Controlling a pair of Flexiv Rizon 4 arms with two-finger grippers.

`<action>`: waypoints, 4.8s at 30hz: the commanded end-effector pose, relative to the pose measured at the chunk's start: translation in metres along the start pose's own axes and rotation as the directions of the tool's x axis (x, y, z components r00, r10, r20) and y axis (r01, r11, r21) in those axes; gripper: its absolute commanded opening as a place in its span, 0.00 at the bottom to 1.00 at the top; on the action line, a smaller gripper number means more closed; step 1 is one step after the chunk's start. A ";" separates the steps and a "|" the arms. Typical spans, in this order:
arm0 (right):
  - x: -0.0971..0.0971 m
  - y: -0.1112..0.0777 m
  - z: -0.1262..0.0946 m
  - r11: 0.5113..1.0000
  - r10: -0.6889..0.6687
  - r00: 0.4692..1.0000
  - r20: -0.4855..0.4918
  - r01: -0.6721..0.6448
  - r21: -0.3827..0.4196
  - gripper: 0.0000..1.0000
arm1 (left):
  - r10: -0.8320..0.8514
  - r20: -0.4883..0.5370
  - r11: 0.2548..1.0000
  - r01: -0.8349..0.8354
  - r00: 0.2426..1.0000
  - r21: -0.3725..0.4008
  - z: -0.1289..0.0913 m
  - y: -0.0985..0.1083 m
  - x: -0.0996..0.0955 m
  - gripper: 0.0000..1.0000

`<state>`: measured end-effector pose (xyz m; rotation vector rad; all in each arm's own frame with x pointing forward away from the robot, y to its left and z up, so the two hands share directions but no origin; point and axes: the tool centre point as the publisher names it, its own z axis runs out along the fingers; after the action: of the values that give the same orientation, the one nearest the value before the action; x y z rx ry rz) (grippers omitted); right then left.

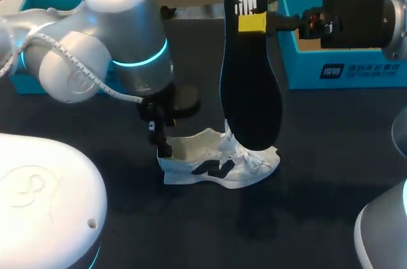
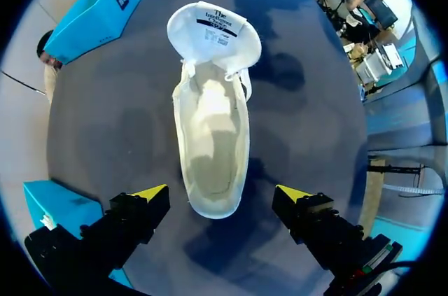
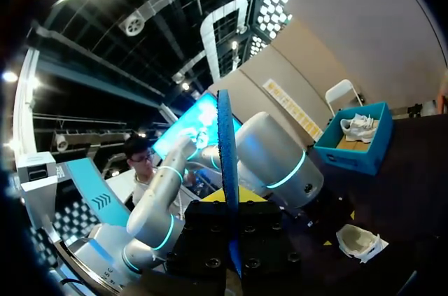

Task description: Take the shoe out of the shoebox, open the shoe tongue, remove and reinsert the insole, then place the shoe into the shoebox

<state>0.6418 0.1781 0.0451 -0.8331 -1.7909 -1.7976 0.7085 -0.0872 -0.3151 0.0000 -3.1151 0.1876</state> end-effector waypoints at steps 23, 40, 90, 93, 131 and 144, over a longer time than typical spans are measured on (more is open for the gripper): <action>-0.001 0.000 0.003 1.000 0.000 1.000 0.000 0.000 -0.002 0.00 | -0.041 -0.008 0.999 0.041 0.999 -0.010 0.013 -0.039 -0.034 1.00; -0.001 0.000 0.003 1.000 0.000 1.000 0.000 0.000 -0.002 0.00 | -0.047 -0.041 0.999 0.046 0.998 -0.016 0.051 -0.073 -0.052 0.82; -0.001 0.000 0.003 1.000 0.000 1.000 0.000 0.000 -0.002 0.00 | 0.156 -0.288 0.987 -0.161 0.945 0.008 0.077 -0.076 -0.040 0.00; -0.001 0.000 0.003 1.000 0.000 1.000 0.000 0.000 -0.002 0.00 | 0.256 -0.313 0.964 -0.267 0.914 0.010 0.071 -0.076 -0.042 0.00; -0.001 0.000 0.003 1.000 0.000 1.000 0.000 0.000 -0.002 0.00 | 0.909 -0.297 0.301 -0.953 0.294 -0.021 0.034 -0.081 -0.033 0.00; -0.001 0.000 0.003 1.000 0.000 1.000 0.000 0.000 -0.002 0.00 | 0.925 -0.353 0.137 -0.990 0.140 -0.034 0.043 -0.117 -0.037 0.00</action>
<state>0.6415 0.1779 0.0450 -0.8333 -1.7907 -1.7979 0.7440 -0.1942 -0.3450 -1.9512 -2.2559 -0.1910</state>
